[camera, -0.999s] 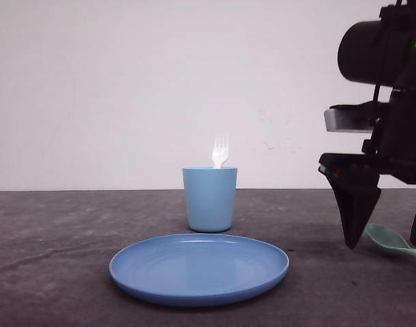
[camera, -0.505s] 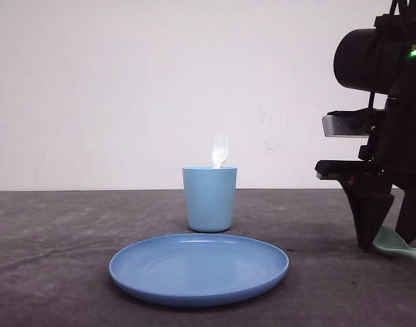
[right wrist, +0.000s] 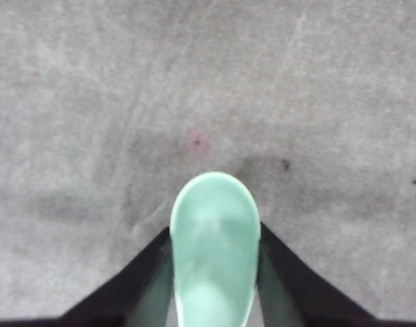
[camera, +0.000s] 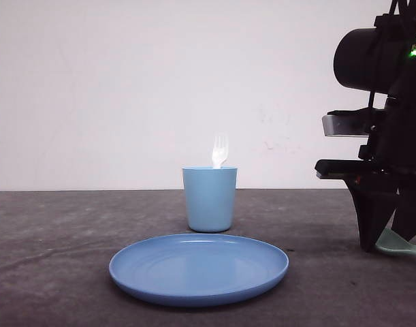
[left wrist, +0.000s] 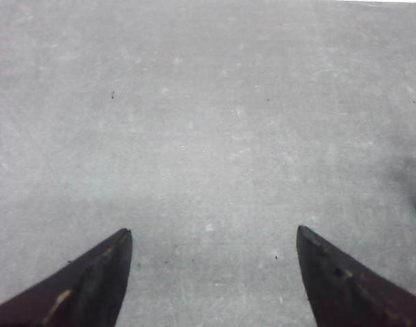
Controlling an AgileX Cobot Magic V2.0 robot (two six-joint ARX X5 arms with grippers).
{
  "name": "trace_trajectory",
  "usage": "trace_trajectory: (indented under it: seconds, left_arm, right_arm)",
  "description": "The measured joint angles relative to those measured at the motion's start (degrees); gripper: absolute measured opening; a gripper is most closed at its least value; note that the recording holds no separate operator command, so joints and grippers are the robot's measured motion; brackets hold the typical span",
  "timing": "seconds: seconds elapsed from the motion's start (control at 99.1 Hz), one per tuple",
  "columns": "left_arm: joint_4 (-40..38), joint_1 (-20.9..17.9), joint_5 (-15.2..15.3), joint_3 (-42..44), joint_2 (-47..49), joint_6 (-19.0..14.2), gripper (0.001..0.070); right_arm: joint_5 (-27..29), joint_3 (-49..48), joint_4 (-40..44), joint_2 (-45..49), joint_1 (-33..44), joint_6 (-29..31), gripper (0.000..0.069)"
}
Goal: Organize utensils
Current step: 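Lower the right gripper onto the green spoon and close on it, then lift the green spoon with the right gripper over the blue cup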
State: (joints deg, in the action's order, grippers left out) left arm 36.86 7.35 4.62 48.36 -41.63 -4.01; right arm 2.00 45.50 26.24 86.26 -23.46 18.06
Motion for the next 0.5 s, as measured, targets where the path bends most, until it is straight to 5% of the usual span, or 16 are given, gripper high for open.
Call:
trace_trajectory:
  seconds: [0.505]
  left_arm:
    - [0.0,0.0,0.0,0.0,0.0,0.0,0.0469]
  right_arm:
    - [-2.5,1.3,0.5,-1.5,-0.3,-0.3,0.0159]
